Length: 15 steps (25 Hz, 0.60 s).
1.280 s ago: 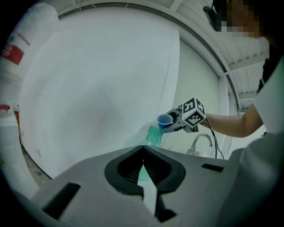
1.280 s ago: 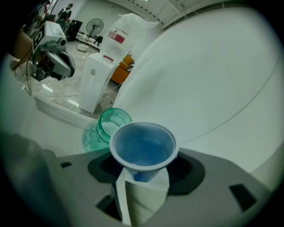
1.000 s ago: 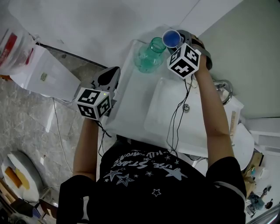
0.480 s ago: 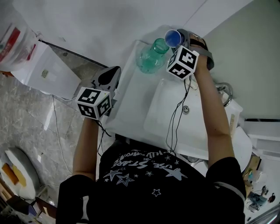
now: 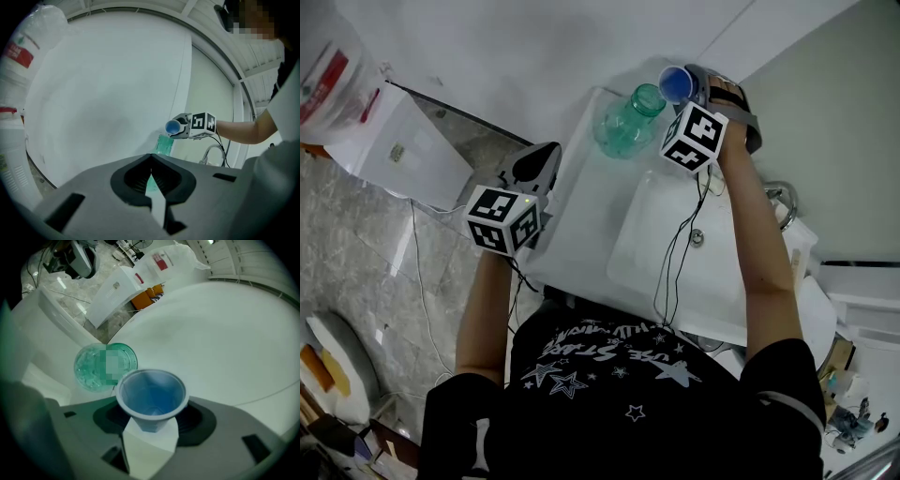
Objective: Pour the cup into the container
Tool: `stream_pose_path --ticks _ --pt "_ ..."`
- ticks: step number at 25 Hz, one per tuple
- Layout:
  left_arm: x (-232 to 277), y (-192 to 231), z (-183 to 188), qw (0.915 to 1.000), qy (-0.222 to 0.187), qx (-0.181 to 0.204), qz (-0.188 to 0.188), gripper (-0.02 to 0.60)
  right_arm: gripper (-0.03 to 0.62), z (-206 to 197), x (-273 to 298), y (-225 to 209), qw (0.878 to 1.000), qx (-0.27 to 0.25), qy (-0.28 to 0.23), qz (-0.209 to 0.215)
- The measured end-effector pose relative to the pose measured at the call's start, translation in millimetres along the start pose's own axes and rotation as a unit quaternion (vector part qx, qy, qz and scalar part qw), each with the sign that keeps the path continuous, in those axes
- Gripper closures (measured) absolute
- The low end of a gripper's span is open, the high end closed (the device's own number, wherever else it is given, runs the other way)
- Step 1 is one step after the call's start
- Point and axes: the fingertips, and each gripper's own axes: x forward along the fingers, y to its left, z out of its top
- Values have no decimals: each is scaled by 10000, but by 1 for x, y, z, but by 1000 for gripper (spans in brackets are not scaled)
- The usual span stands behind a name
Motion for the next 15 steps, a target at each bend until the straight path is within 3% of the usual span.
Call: stream_pose_path --ticks 12,15 --pt "-5 -2 2 10000 -28 -20 14 570 321 1 -2 -2 9997 -195 60 -138" --pt "-8 -1 2 10000 -31 -22 40 571 321 1 -3 -1 9999 27 28 -94"
